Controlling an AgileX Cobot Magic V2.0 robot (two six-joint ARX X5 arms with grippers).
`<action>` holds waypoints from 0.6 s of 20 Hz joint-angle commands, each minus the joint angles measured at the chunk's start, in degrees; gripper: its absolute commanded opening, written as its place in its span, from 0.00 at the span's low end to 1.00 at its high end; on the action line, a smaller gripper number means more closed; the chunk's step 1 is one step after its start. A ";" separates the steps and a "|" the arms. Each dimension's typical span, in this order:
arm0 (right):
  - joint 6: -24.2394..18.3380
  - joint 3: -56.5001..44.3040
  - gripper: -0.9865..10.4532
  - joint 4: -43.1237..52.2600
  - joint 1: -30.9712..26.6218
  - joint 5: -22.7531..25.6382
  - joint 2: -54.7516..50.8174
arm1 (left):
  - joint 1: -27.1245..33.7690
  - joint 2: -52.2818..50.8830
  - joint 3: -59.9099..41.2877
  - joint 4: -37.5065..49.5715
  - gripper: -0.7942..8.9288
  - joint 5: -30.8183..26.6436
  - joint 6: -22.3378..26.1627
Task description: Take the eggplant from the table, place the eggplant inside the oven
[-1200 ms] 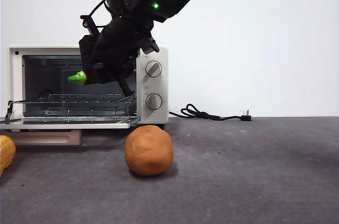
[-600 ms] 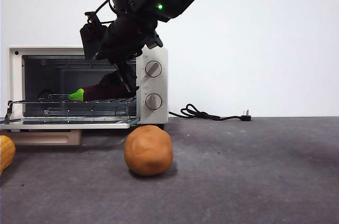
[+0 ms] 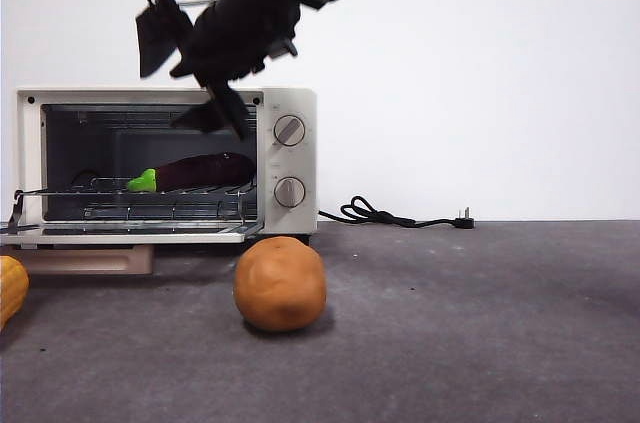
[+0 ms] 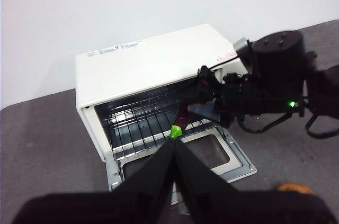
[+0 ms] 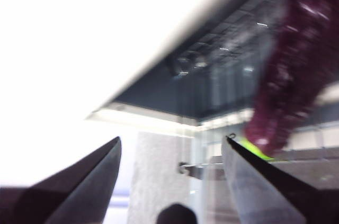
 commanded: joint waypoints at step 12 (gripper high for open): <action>-24.17 0.09 0.37 -12.44 -0.24 -1.46 -13.49 | -1.53 0.02 -0.46 0.35 0.08 -0.68 1.07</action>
